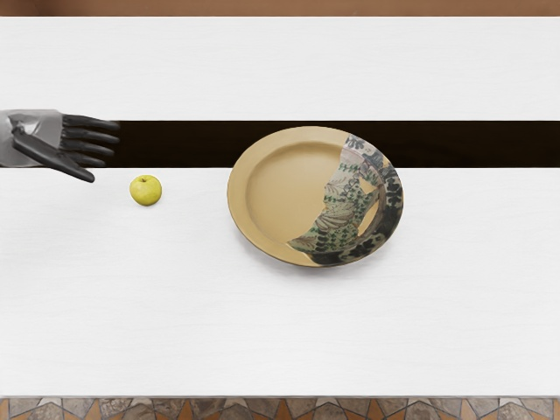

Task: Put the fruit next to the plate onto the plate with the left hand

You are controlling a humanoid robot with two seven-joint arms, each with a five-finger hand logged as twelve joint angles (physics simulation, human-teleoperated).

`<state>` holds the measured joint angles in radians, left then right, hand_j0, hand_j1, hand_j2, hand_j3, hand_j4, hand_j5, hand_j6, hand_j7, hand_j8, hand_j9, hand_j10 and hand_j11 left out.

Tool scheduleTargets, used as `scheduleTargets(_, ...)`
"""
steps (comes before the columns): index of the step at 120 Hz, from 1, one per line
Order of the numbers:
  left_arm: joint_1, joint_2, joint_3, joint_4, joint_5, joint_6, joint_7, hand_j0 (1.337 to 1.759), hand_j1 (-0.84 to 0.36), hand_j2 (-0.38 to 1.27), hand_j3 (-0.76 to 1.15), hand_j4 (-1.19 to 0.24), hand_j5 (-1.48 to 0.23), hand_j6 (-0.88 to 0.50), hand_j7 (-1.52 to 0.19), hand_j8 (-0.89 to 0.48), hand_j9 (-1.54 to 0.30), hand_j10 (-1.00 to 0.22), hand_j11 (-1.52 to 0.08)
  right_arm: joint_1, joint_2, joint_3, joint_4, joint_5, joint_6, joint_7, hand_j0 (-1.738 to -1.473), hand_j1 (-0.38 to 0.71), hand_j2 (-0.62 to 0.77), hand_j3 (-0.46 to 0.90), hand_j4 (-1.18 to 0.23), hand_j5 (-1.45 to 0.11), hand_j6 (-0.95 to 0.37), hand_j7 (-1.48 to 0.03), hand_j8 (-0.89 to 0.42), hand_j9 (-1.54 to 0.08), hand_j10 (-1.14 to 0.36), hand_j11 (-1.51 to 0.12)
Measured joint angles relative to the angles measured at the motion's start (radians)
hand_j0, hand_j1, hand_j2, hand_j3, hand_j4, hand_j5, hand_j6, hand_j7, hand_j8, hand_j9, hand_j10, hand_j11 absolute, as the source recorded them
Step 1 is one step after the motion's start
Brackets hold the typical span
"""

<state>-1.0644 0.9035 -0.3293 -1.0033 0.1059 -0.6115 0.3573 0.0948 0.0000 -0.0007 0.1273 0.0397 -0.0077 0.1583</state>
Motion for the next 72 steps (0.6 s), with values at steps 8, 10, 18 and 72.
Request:
scheduleTargets(8,0.0,0.001,0.0,-0.003,0.0,0.0,0.0,1.658,0.06,0.05,0.0,-0.24,-0.32,-0.24,-0.32,-0.24,-0.32,-0.24,-0.32,0.0,0.0,0.001,0.0,0.0,0.0,0.0,-1.658,-0.32,0.0,0.0,-0.02,-0.03,-0.02,-0.03,-0.02,-0.03,-0.02,-0.03)
scheduleTargets(10,0.0,0.001,0.0,-0.004,0.0,0.0,0.0,1.658,0.06,0.05,0.0,-0.24,-0.32,-0.24,-0.32,-0.24,-0.32,-0.24,-0.32,0.0,0.0,0.001,0.0,0.0,0.0,-0.001,-1.658,-0.32,0.0,0.0,-0.02,-0.03,-0.02,-0.03,-0.02,-0.03,-0.02,-0.03)
scheduleTargets(18,-0.006,-0.005,0.0,-0.011,0.012,0.0,0.002,1.658,0.06,0.05,0.0,-0.24,-0.32,-0.24,-0.32,-0.24,-0.32,-0.24,-0.32,0.0,0.0,0.001,0.0,0.0,0.0,-0.002,-1.658,-0.32,0.0,0.0,-0.02,-0.03,-0.02,-0.03,-0.02,-0.03,-0.02,-0.03)
scheduleTargets(72,-0.141,0.102,0.051,-0.222,0.36,0.0,0.221,1.658,0.06,0.05,0.0,-0.25,-0.32,-0.25,-0.32,-0.25,-0.32,-0.25,-0.32,0.002,0.0,0.001,0.0,0.0,0.0,-0.005,-1.658,-0.32,0.0,0.0,-0.02,-0.03,-0.02,-0.03,-0.02,-0.03,-0.02,-0.03)
